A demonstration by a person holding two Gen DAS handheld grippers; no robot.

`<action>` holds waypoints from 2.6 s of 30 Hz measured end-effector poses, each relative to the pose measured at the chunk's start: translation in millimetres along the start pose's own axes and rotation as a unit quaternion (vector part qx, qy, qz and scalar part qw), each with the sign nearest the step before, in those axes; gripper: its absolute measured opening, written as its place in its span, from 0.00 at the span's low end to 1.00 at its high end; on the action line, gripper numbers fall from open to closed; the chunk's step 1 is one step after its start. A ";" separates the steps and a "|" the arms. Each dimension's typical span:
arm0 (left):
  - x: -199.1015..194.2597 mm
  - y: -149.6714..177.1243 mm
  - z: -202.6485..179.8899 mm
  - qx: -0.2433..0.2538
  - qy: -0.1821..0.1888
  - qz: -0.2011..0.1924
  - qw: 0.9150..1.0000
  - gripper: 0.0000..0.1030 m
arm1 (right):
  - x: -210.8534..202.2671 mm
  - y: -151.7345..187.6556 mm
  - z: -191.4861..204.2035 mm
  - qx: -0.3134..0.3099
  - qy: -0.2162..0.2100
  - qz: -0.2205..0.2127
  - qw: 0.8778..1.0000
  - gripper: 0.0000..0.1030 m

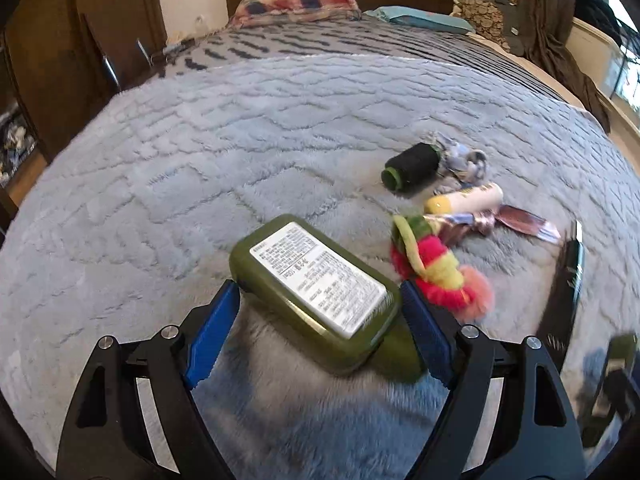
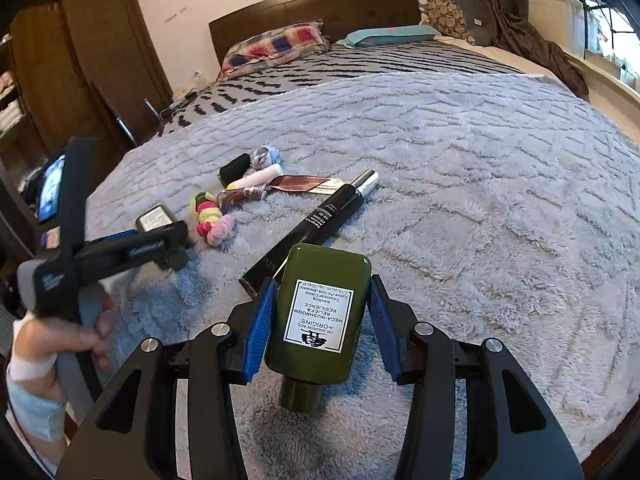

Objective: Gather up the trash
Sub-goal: 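Carry both green bottles down to the bin and open both tools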

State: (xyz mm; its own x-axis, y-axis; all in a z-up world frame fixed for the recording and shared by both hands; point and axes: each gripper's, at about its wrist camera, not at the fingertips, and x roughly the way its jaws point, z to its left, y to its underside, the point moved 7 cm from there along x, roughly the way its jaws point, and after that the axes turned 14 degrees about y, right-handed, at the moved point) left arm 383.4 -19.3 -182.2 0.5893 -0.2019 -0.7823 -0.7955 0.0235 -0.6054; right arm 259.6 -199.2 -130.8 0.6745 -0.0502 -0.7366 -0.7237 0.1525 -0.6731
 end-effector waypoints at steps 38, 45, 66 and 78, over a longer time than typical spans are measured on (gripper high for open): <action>-160.7 245.6 -78.5 0.084 0.184 -0.001 0.979 0.57 | -122.1 136.3 -16.1 -0.046 -0.014 0.003 0.999 0.46; -149.4 298.9 -70.9 0.086 0.180 0.047 0.979 0.57 | -111.6 186.0 -9.6 -0.052 -0.018 0.052 0.997 0.46; -56.4 371.2 -72.5 0.068 0.195 0.212 0.955 0.57 | -24.7 275.3 -2.1 -0.066 -0.006 0.210 0.975 0.43; -55.9 369.9 -66.8 0.061 0.181 0.214 0.958 0.80 | -18.9 279.4 -13.7 -0.054 -0.002 0.216 0.975 0.66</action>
State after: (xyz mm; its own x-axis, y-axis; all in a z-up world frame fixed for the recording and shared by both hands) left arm 46.7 -64.7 -352.6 0.1076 -0.4747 -0.8735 -0.9180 0.2899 -0.2706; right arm 42.6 -169.1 -305.9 0.3043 -0.0001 -0.9526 -0.9512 0.0541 -0.3039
